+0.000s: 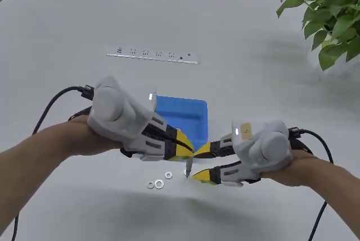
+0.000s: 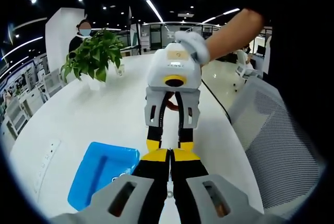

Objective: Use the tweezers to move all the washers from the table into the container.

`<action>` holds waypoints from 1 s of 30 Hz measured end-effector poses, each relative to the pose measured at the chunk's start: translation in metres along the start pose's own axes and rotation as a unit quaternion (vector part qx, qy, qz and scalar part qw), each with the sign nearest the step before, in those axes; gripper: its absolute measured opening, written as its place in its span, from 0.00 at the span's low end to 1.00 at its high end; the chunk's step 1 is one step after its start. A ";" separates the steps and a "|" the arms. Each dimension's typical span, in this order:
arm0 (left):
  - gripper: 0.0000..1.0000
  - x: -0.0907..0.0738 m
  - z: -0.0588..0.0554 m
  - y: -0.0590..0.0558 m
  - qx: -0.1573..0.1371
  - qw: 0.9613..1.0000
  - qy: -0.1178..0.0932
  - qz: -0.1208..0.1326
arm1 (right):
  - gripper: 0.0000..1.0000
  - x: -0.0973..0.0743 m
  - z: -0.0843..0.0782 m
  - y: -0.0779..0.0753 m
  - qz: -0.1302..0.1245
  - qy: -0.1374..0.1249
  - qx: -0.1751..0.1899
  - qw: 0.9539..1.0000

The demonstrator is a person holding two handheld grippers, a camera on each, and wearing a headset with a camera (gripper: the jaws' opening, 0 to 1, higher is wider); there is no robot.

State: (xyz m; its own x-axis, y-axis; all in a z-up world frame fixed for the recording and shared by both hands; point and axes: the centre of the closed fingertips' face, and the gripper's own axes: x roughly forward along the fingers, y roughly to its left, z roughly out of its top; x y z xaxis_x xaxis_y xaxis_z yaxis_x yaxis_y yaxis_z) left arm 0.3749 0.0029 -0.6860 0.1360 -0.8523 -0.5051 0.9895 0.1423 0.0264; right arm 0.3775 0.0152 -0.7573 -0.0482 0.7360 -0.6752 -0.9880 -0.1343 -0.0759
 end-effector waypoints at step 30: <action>0.03 0.004 0.002 0.001 0.002 1.000 0.002 -0.005 | 0.09 0.015 -0.003 0.002 0.032 0.030 -0.024 0.999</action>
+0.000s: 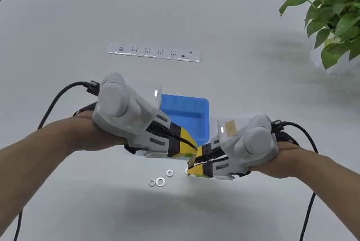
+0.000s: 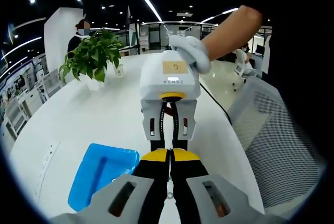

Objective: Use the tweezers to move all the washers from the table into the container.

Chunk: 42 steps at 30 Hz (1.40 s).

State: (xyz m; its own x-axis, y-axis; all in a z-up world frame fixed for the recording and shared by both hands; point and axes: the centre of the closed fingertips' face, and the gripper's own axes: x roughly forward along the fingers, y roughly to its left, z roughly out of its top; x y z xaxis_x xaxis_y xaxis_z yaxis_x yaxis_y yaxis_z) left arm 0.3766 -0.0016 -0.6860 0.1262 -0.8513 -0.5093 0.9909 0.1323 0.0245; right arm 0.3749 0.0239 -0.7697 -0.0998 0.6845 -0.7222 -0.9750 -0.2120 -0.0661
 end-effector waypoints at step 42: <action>0.10 -0.010 0.021 0.003 -0.015 0.999 -0.025 0.015 | 0.08 -0.017 0.014 -0.002 -0.013 -0.007 -0.002 1.000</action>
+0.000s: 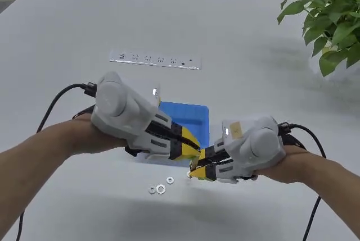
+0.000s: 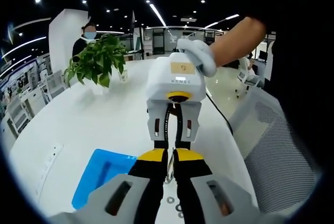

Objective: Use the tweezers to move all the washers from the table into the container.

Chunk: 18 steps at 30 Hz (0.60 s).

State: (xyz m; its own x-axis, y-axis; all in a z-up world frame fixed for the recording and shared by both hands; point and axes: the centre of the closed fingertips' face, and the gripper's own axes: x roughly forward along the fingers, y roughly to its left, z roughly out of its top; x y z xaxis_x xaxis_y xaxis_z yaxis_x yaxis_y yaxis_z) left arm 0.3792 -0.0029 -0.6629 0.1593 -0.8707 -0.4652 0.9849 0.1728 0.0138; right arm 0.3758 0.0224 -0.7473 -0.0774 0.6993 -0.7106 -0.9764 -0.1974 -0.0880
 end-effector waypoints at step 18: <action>0.50 -0.019 -0.002 0.014 -0.034 0.999 -0.014 0.039 | 0.08 -0.015 0.014 -0.005 -0.002 -0.001 -0.011 1.000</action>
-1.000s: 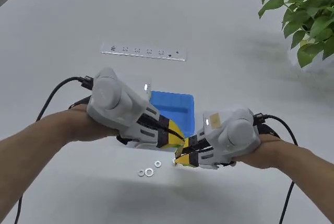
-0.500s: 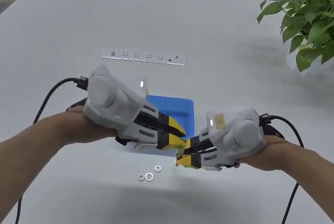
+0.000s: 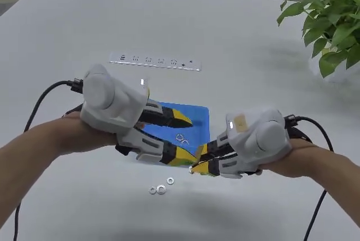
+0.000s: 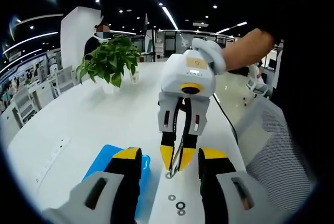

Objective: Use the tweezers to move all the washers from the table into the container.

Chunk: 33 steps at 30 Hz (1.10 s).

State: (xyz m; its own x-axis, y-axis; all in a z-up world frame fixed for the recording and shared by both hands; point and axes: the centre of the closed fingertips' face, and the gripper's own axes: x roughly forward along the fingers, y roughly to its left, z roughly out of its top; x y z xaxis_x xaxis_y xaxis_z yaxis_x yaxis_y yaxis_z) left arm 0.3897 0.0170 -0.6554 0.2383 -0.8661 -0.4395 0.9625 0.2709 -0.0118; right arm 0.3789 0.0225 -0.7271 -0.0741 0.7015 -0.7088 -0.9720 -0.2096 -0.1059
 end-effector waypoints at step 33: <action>0.99 -0.044 -0.021 0.007 -0.065 0.995 -0.018 0.074 | 0.08 -0.019 0.021 -0.048 -0.018 -0.018 -0.006 1.000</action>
State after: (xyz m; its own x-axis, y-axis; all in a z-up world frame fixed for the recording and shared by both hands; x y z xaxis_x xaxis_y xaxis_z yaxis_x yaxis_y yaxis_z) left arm 0.3837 0.0659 -0.6550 0.3824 -0.8269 -0.4124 0.8924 0.4462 -0.0670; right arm 0.4226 0.0336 -0.6940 -0.0483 0.7327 -0.6788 -0.9716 -0.1920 -0.1381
